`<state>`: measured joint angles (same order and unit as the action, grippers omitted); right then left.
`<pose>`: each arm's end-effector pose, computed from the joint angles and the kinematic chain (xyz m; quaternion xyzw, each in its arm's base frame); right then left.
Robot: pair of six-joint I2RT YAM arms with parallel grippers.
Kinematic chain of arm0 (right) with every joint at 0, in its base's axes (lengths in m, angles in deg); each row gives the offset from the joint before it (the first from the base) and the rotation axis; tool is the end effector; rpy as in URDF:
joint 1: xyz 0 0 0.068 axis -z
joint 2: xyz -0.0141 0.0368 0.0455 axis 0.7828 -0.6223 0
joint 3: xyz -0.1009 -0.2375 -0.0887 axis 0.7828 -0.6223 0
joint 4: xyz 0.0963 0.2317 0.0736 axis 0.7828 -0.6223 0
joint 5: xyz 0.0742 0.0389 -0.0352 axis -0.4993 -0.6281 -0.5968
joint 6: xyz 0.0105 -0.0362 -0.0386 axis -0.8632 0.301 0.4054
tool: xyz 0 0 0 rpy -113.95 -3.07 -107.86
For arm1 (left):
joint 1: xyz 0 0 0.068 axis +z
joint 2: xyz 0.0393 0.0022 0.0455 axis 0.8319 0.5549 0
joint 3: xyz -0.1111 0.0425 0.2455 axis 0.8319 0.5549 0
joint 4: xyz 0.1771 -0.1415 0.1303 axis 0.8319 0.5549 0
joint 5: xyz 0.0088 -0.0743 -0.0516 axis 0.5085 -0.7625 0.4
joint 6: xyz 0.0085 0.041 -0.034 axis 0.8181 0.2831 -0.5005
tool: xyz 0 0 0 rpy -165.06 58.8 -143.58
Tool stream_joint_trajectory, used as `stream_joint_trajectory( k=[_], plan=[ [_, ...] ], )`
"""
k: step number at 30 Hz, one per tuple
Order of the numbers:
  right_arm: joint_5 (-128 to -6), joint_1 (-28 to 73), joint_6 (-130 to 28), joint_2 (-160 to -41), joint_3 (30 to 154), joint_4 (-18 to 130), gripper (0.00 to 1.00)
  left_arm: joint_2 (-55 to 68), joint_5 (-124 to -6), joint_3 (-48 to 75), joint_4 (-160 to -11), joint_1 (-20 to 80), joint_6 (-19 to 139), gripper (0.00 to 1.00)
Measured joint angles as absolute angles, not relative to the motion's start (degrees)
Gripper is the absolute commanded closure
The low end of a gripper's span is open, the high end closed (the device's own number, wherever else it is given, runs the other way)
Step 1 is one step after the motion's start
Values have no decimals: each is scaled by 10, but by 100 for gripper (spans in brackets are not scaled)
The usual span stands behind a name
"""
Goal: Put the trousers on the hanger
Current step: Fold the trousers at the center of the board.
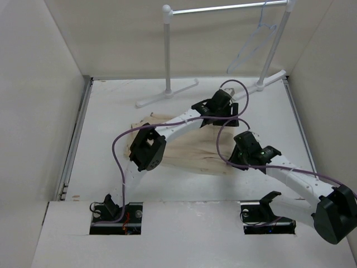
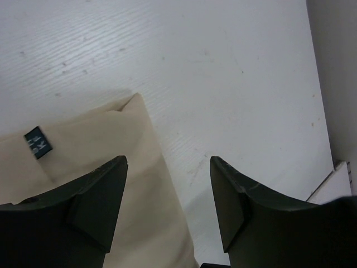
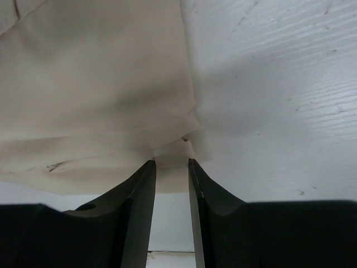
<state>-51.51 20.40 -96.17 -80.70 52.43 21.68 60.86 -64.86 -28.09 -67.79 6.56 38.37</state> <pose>0.1690 0.0961 0.2006 0.1931 0.9440 0.1203 0.2389 0.3404 -0.4095 0.2535 0.1603 0.8558 -0.3680 0.3264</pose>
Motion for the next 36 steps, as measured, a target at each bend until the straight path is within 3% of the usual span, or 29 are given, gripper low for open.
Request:
stream_joint_trajectory(
  k=[4,10,12,15,18,23,29,32,36],
  plan=[
    [-515,217,-956,-807,520,218,65,650,-658,-328,-660,53,404,41],
    [-513,230,-946,-808,517,226,78,681,-650,-351,-643,48,432,42],
    [-512,231,-944,-808,514,229,74,688,-644,-355,-642,47,442,42],
    [-512,234,-942,-808,508,240,58,695,-638,-358,-639,46,453,42],
    [-513,234,-939,-808,504,244,58,696,-634,-358,-634,46,459,43],
    [-519,234,-938,-796,502,259,67,696,-630,-358,-633,46,465,55],
    [-533,239,-938,-817,501,287,71,696,-629,-358,-632,47,468,67],
    [-540,244,-933,-824,500,292,87,696,-629,-358,-632,47,469,73],
    [-544,250,-931,-822,500,291,97,697,-629,-358,-633,47,469,84]
  ],
)
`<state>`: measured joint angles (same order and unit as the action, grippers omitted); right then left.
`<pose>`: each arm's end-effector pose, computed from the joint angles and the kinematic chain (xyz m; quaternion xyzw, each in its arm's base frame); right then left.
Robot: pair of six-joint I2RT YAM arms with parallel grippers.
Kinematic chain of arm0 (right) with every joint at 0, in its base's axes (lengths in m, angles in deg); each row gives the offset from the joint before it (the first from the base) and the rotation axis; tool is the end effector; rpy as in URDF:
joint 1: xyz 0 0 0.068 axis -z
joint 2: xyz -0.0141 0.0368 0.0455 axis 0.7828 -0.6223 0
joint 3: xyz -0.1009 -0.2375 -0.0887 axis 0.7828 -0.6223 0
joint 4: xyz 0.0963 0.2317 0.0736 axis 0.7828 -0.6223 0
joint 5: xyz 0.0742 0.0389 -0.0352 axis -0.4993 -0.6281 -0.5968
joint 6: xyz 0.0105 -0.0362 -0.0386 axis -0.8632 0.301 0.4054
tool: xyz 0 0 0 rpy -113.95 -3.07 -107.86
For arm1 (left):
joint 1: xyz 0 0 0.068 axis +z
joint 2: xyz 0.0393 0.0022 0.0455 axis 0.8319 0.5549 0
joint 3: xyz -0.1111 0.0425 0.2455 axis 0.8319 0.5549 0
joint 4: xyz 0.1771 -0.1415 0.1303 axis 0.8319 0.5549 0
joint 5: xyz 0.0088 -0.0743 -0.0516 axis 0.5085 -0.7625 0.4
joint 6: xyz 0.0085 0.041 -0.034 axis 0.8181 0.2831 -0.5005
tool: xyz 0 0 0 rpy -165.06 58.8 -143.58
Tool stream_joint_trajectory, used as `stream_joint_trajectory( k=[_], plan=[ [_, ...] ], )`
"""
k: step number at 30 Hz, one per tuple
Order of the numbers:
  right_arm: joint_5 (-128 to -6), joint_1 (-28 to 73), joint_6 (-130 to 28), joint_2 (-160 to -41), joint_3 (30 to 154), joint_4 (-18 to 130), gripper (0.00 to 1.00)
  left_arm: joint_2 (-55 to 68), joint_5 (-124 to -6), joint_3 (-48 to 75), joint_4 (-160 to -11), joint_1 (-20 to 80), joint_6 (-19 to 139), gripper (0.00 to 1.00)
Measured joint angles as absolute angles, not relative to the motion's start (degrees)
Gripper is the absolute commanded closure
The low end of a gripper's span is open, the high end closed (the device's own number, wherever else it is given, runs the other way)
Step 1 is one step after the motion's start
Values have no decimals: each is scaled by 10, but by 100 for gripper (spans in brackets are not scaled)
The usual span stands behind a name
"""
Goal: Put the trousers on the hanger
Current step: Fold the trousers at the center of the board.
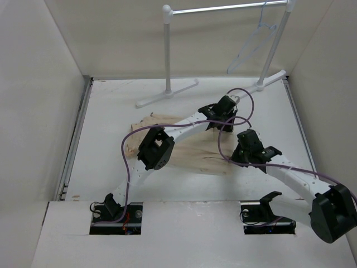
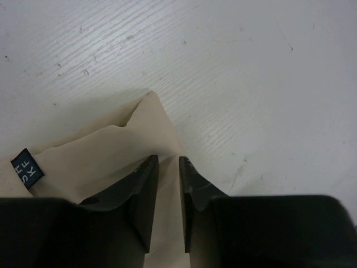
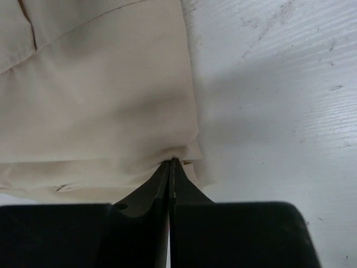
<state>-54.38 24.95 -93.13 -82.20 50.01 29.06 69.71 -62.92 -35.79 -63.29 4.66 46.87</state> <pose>0.1823 0.0875 0.1903 0.1992 0.9357 0.1416 0.2546 0.3420 -0.4381 0.2113 0.2326 0.8635 -0.3114 0.3215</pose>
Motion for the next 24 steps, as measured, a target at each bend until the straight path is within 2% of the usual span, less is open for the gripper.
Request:
stream_joint_trajectory(
  k=[11,18,19,22,24],
  plan=[
    [-545,246,-946,-706,484,202,100,712,-608,-361,-634,52,467,92],
    [-542,190,-1009,-693,484,115,100,729,-583,-383,-644,67,458,93],
    [-541,185,-1017,-684,483,105,96,732,-581,-385,-645,70,456,93],
    [-536,194,-1028,-654,483,93,69,734,-580,-385,-646,79,451,93],
    [-535,222,-1018,-650,484,105,59,734,-579,-385,-648,83,449,93]
  ],
)
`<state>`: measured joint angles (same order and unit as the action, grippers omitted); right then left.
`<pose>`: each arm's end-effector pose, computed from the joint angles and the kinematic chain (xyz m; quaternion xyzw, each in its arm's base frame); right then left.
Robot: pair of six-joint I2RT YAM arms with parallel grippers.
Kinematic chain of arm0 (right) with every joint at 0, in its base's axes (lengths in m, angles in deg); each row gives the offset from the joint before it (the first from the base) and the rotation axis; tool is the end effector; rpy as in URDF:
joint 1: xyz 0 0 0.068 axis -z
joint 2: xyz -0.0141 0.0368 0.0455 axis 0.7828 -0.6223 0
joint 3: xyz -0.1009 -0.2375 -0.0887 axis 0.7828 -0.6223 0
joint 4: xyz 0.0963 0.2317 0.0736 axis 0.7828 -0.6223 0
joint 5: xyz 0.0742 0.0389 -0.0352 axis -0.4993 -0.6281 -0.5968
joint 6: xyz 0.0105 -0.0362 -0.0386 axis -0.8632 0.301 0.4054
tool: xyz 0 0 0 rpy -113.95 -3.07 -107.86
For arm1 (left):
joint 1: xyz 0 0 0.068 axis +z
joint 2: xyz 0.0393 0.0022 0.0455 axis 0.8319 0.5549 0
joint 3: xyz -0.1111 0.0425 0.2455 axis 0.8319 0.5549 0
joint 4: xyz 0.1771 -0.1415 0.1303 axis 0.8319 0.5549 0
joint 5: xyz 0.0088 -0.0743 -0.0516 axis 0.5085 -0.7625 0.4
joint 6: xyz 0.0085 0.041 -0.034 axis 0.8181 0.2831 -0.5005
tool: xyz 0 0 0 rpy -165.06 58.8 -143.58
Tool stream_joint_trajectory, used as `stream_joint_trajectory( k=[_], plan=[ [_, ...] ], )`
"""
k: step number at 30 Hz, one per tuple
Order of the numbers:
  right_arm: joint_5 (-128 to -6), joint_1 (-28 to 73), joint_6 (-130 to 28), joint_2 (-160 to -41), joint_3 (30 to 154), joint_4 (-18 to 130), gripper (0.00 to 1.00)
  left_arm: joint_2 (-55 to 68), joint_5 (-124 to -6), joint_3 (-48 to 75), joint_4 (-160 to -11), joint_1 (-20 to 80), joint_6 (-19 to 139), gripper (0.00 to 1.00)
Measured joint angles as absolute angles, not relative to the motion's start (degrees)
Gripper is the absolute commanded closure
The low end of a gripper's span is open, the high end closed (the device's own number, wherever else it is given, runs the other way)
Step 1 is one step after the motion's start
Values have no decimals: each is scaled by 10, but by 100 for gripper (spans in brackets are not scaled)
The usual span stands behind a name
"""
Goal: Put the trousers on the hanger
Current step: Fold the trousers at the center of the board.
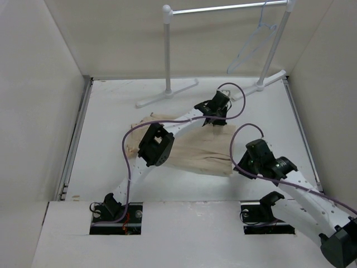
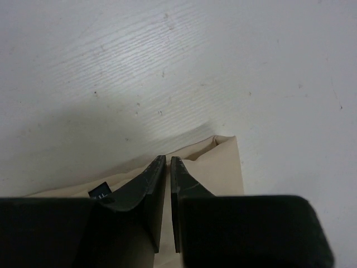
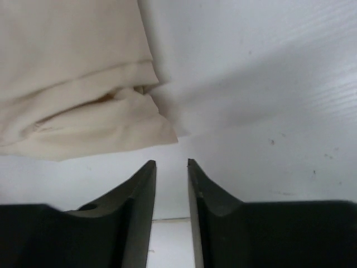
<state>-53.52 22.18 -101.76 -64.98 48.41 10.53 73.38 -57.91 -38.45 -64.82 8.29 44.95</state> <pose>0.1260 0.0665 0.2089 0.2492 0.9305 0.1439 0.2267 0.3790 -0.4219 0.1946 0.1712 0.8765 -0.2782 0.3535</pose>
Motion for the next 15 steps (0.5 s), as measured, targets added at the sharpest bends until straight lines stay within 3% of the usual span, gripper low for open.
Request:
stream_joint_trajectory(
  k=[6,9,12,15],
  plan=[
    [-558,284,-970,-722,501,197,50,734,-583,-368,-655,78,447,90],
    [-568,286,-948,-776,512,231,51,734,-584,-364,-656,72,446,75],
    [-576,286,-933,-811,514,253,64,734,-585,-359,-661,65,446,56],
    [-585,286,-928,-830,514,267,77,734,-587,-357,-662,60,445,53]
  ],
)
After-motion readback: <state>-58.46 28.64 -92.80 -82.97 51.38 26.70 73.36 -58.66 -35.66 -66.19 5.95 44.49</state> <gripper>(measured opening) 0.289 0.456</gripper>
